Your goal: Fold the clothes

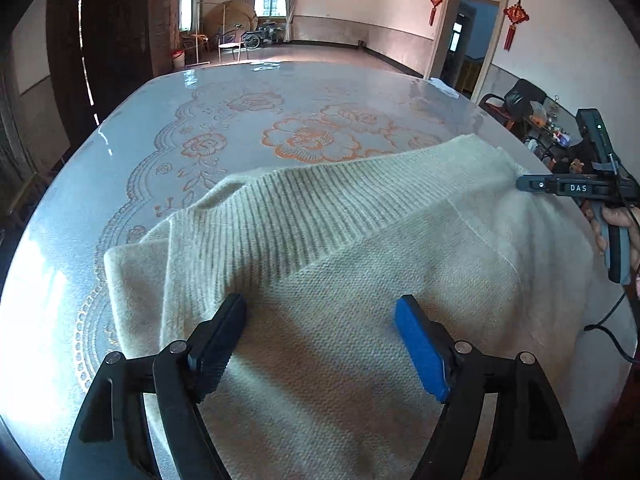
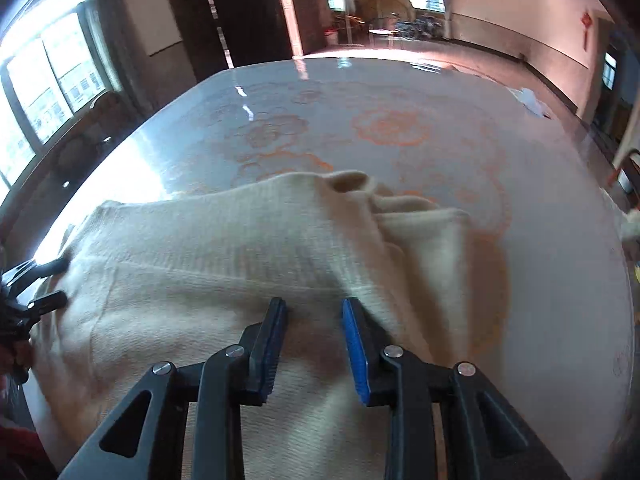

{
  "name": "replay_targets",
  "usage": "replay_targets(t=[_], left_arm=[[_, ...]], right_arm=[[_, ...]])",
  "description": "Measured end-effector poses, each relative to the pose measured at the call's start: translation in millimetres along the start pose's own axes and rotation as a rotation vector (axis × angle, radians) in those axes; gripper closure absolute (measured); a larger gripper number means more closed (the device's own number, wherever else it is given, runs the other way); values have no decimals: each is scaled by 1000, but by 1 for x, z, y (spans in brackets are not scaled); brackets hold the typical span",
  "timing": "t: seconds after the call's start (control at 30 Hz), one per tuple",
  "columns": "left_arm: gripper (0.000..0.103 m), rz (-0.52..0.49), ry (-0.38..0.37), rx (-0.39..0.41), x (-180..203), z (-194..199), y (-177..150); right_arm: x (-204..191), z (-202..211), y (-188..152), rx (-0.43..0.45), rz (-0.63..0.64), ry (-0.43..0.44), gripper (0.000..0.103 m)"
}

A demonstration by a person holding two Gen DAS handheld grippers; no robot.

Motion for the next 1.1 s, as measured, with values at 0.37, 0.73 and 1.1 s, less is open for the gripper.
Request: replay_targets(t=[0.37, 0.73, 1.1], left_arm=[[23, 173, 311, -21, -25, -26, 40], [0, 305, 359, 40, -49, -39, 35], [0, 304, 355, 41, -49, -44, 36]], right_arm=[[-88, 20, 24, 122, 212, 75, 72], [-86, -9, 14, 64, 106, 104, 72], [-41, -9, 30, 53, -6, -21, 70]])
Point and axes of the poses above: each gripper's, at about its wrist camera, not at the fingertips, and z roughly against the way its jaws point, x to its right, y to its top, the point moved 9 cm from there along -z, roughly the way its jaws point, and after that the axes turned 12 degrees about -y, right-handed, at the moved point
